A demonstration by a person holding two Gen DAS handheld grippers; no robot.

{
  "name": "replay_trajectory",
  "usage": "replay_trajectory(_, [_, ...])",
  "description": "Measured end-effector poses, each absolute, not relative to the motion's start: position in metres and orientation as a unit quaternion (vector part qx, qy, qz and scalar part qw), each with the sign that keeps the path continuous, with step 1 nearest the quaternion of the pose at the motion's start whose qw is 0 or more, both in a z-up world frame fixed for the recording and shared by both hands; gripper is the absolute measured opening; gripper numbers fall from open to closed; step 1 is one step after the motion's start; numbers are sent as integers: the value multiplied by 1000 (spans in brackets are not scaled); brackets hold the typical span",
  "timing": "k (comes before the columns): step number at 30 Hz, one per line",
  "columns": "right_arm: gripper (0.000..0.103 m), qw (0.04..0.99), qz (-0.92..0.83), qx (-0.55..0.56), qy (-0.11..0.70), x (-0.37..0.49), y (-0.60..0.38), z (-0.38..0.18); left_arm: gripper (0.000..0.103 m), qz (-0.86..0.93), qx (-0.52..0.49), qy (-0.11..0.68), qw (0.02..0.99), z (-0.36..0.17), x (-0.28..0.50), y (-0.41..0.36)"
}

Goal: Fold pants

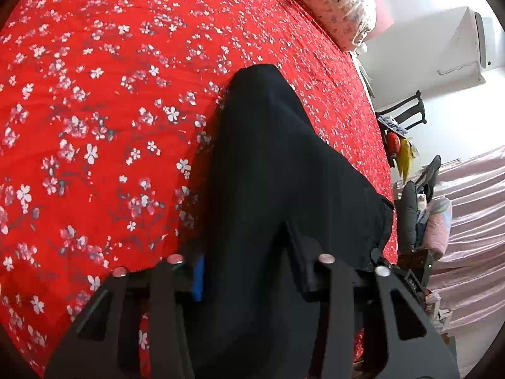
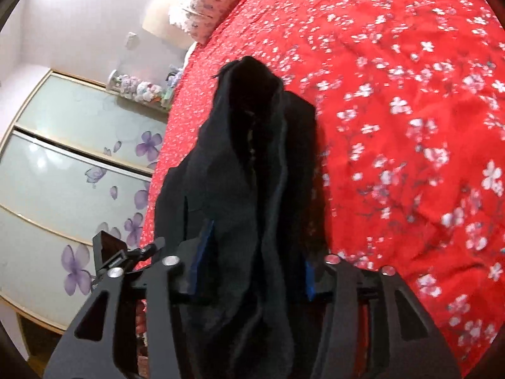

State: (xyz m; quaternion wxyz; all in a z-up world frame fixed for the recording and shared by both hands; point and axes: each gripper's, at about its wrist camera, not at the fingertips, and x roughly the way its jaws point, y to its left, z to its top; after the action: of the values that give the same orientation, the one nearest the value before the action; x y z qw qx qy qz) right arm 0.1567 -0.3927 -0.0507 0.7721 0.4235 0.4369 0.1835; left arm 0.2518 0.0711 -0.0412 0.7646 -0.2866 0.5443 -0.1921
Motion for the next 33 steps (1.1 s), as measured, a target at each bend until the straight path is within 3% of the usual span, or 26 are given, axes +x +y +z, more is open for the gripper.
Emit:
replay_trajectory(2, [37, 779, 189, 420, 425, 154, -392, -46, 25, -194, -279, 538, 771, -37, 250, 67])
replay_trajectory(5, [35, 774, 197, 439, 413, 154, -392, -41, 20, -203, -265, 524, 783, -27, 248, 65])
replay_trajectory(17, [33, 774, 230, 447, 385, 180, -389, 0, 17, -233, -244, 472, 815, 24, 249, 45])
replay_trajectory(23, [33, 804, 235, 432, 334, 209, -404, 22, 17, -237, -253, 421, 838, 45, 273, 33])
replay_trajectory(26, [33, 813, 209, 427, 336, 227, -414, 6, 18, -223, -264, 420, 839, 30, 291, 29])
replay_trajectory(30, [33, 795, 144, 431, 402, 238, -418, -47, 19, -168, -261, 476, 823, -20, 308, 22])
replay_trajectory(33, [33, 789, 160, 450, 386, 233, -422, -55, 21, -179, -276, 456, 827, -36, 303, 28])
